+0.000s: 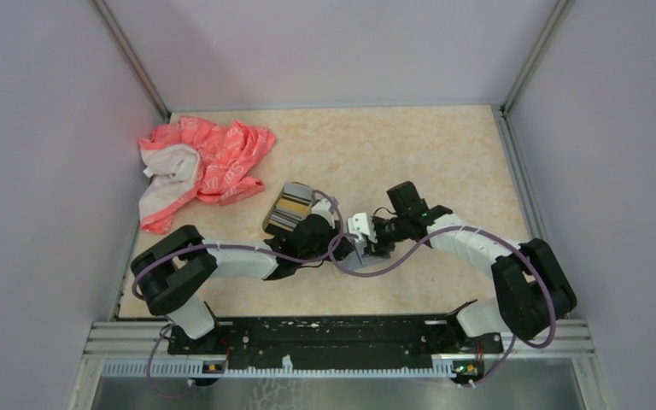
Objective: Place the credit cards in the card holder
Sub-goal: Open the card holder at the center of the board.
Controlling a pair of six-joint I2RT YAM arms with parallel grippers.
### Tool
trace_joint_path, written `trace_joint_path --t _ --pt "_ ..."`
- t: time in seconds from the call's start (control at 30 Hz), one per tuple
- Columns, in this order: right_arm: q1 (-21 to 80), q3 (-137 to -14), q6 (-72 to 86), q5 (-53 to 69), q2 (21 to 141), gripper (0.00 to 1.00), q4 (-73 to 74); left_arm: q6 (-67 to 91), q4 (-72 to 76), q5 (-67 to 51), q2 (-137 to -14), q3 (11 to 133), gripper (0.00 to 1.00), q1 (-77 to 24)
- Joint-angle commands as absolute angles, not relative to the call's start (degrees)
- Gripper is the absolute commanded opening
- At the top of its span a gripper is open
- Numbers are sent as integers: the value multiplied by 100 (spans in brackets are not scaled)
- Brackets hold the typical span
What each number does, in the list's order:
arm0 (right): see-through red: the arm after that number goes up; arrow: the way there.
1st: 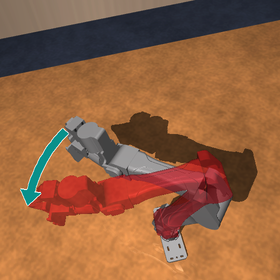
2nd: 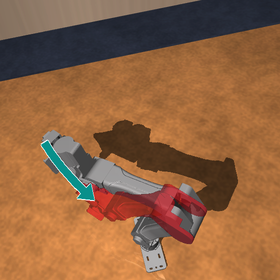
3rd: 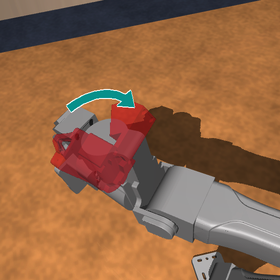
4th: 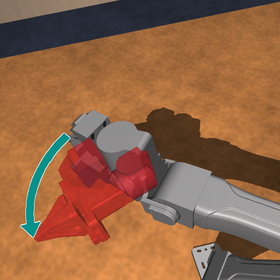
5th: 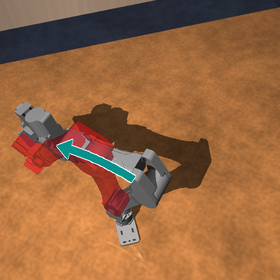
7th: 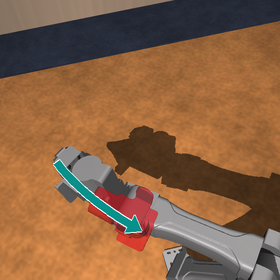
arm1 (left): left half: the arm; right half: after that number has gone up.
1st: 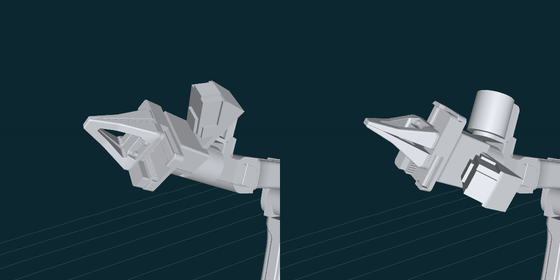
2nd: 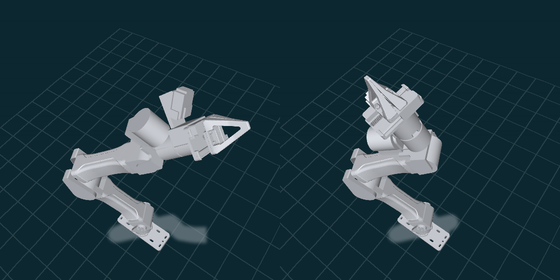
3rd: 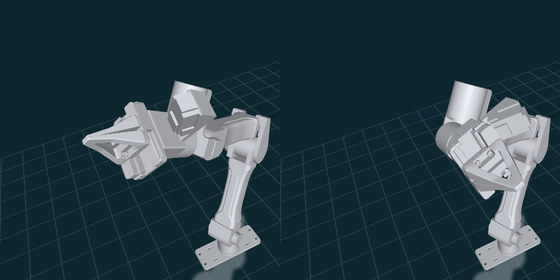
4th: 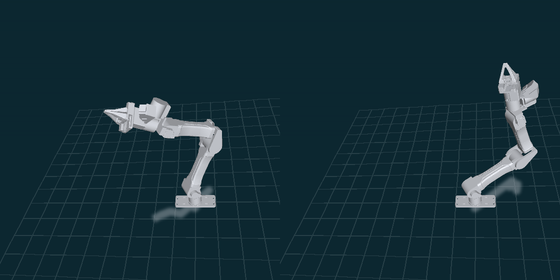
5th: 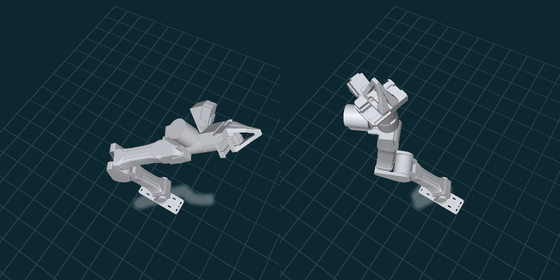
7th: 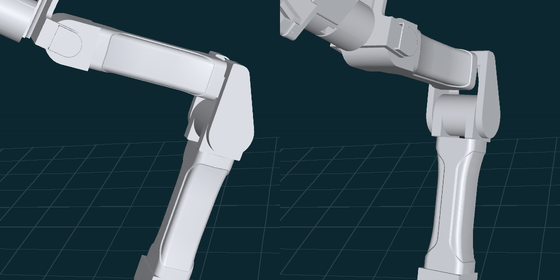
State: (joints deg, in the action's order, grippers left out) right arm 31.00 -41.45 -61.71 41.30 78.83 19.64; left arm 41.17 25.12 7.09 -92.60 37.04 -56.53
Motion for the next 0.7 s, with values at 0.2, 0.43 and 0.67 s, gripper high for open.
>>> trace_joint_path --t 0.2,0.43,0.67 --pt "3041 -4204 -6421 4689 7757 58 1919 3841 2477 945 -8621 3352 29 -5668" --pt "3520 -4096 -6168 4025 7902 68 1487 4272 3250 1039 -7875 2146 43 -5650" --pt "3761 -4069 -6091 3718 8062 68 1332 4652 4408 728 -7879 1519 48 -5584"
